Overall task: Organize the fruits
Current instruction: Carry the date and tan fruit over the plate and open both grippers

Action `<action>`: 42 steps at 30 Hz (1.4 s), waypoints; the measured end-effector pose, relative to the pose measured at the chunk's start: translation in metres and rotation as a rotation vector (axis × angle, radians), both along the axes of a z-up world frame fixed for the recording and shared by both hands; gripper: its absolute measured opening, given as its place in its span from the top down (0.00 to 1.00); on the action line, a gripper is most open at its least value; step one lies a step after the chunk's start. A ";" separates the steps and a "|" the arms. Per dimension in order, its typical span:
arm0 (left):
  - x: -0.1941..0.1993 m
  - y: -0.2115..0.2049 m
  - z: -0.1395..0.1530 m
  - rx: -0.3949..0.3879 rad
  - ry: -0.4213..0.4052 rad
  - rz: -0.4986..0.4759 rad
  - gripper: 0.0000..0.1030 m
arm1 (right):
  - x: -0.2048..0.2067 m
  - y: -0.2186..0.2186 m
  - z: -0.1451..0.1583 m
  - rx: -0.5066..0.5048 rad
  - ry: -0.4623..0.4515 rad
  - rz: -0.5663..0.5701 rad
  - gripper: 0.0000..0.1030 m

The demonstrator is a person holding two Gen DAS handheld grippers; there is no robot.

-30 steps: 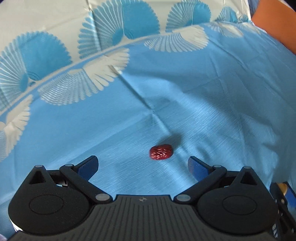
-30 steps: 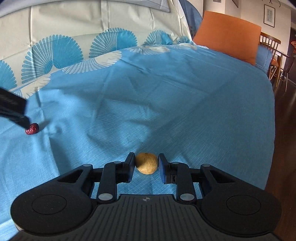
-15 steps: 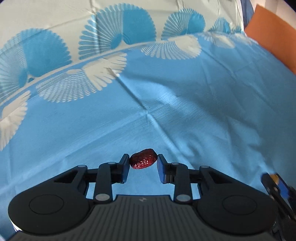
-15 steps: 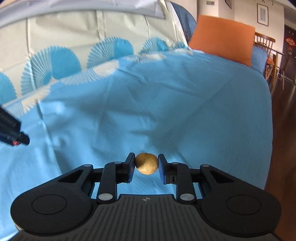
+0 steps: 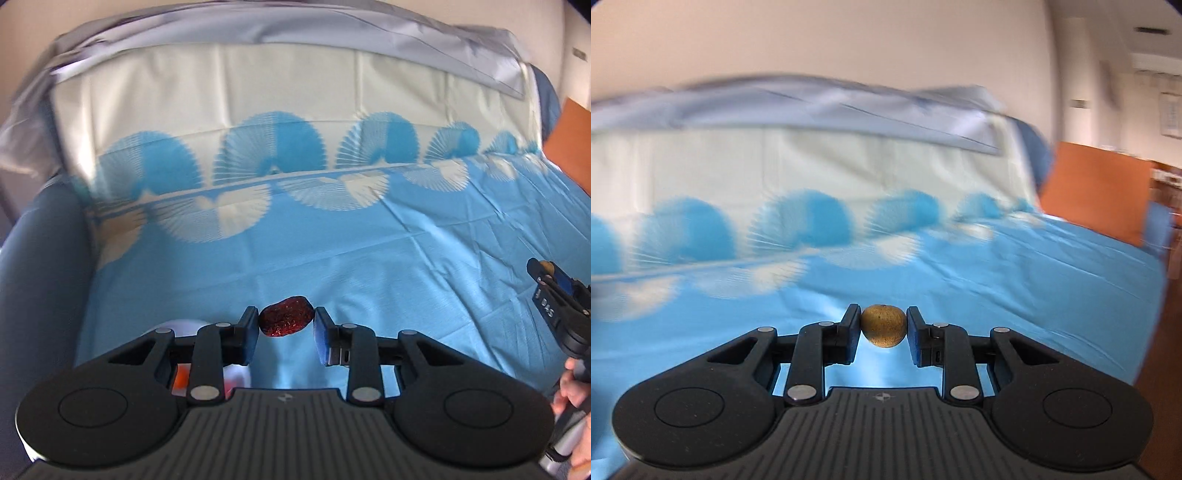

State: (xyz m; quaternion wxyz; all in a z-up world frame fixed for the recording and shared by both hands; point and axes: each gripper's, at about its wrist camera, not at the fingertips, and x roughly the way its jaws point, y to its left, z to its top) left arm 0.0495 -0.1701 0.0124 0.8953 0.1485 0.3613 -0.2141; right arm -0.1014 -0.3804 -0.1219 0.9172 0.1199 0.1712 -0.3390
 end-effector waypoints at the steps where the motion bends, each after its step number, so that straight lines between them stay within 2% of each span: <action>1: -0.009 0.016 0.007 -0.005 -0.001 0.024 0.66 | -0.007 0.013 0.013 0.019 -0.018 0.058 0.73; 5: -0.044 0.068 0.025 -0.032 0.000 0.090 0.66 | -0.030 0.071 0.052 0.072 -0.042 0.281 0.73; 10: -0.085 0.126 0.032 -0.060 0.008 0.147 0.66 | -0.052 0.139 0.071 0.162 0.000 0.472 0.73; 15: -0.109 0.165 0.031 -0.074 0.007 0.189 0.66 | -0.064 0.191 0.082 0.123 0.045 0.600 0.73; 19: -0.114 0.182 0.030 -0.083 0.009 0.235 0.66 | -0.066 0.212 0.092 0.086 0.054 0.659 0.73; 24: -0.110 0.192 0.031 -0.095 0.001 0.274 0.66 | -0.057 0.218 0.097 0.060 0.070 0.694 0.73; 35: -0.091 0.187 0.014 -0.068 0.045 0.278 0.66 | -0.046 0.221 0.085 0.068 0.125 0.708 0.73; 42: -0.064 0.188 0.000 -0.051 0.072 0.297 0.66 | -0.026 0.228 0.078 0.051 0.163 0.756 0.73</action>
